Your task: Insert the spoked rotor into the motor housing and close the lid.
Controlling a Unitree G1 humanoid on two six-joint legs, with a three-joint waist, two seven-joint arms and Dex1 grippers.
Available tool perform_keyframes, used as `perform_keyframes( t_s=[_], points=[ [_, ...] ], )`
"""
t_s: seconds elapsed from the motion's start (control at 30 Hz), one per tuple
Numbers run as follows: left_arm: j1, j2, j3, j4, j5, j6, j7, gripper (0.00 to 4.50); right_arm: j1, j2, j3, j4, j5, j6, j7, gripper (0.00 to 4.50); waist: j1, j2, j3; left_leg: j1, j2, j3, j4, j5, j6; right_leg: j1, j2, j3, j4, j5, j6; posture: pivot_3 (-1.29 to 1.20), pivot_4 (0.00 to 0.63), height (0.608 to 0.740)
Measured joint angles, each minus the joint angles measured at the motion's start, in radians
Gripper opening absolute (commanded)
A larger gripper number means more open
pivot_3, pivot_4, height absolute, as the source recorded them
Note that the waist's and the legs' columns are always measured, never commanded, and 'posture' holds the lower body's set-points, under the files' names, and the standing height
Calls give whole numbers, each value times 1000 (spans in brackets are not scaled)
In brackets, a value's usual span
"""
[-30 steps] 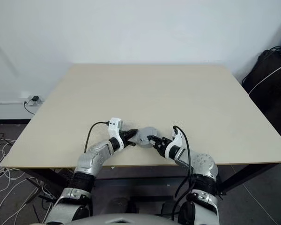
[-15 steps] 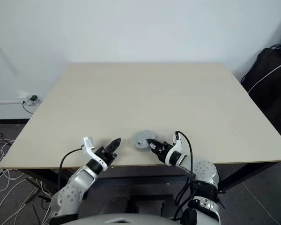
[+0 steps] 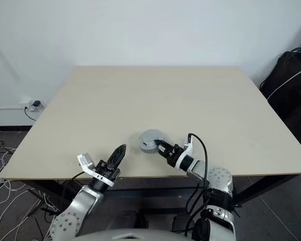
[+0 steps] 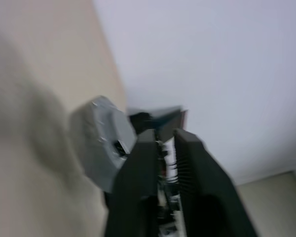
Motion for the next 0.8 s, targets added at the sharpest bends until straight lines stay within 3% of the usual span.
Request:
perform_keyframes(
  t_s=[0.27, 0.8],
  points=[
    [-7, 2, -39, 42, -120, -21, 49, 4482, -16, -3, 17, -45, 44, 54, -20, 2065, 0, 0, 0, 0, 0, 1, 0, 0, 0, 0, 2, 0, 0, 0, 0, 0, 0, 740],
    [-16, 4, -75, 74, -196, -40, 104, 4482, -7, 43, 71, -199, 225, 201, -159, 2065, 0, 0, 0, 0, 1, 1, 0, 0, 0, 0, 2, 1, 0, 0, 0, 0, 0, 740]
  ],
)
